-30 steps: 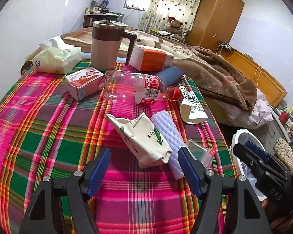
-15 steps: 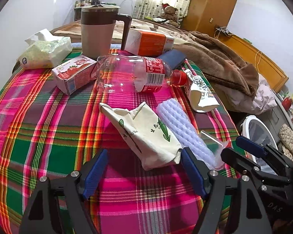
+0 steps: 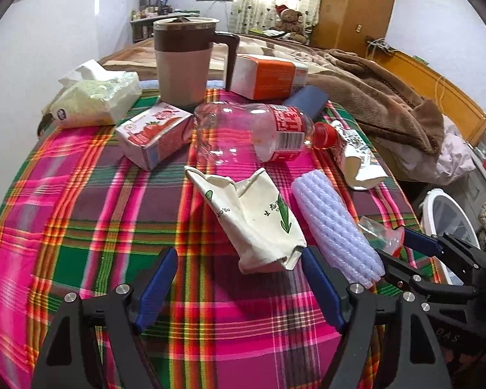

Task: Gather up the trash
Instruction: 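Grasp the white cloth bag with the left tool while the right tool grasps the red-lidded cup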

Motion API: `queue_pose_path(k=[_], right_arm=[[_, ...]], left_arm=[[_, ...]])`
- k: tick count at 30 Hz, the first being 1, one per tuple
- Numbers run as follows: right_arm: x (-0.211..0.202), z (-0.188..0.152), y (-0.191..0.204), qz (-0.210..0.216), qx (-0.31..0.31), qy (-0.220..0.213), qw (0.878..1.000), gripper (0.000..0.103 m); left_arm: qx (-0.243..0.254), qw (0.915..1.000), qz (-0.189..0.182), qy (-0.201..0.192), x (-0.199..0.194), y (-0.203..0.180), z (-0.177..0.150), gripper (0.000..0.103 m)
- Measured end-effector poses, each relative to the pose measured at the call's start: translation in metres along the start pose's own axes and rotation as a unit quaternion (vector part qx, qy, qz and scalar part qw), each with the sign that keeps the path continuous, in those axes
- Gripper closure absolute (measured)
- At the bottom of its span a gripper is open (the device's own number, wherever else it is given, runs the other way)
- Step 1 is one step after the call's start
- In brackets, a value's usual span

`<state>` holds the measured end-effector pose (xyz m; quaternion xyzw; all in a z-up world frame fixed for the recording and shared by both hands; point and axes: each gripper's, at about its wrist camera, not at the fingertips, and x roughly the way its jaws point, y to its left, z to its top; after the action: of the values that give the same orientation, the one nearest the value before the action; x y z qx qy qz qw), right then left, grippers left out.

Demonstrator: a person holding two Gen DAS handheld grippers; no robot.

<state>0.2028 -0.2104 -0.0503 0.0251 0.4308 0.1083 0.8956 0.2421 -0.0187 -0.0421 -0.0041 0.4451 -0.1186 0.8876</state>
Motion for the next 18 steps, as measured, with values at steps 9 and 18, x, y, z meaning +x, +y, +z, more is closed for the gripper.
queue_pose_path(k=[9,18], right_arm=[[0.002,0.004,-0.001,-0.021,-0.006,-0.005,1.000,0.053],[0.007,0.009,-0.007,-0.015,0.007,-0.009,1.000,0.058]], left_arm=[[-0.016,0.9998,-0.014,0.000,0.011,-0.011,0.006,0.024],[-0.015,0.9994,0.030,0.001,0.025,-0.008,0.010,0.024]])
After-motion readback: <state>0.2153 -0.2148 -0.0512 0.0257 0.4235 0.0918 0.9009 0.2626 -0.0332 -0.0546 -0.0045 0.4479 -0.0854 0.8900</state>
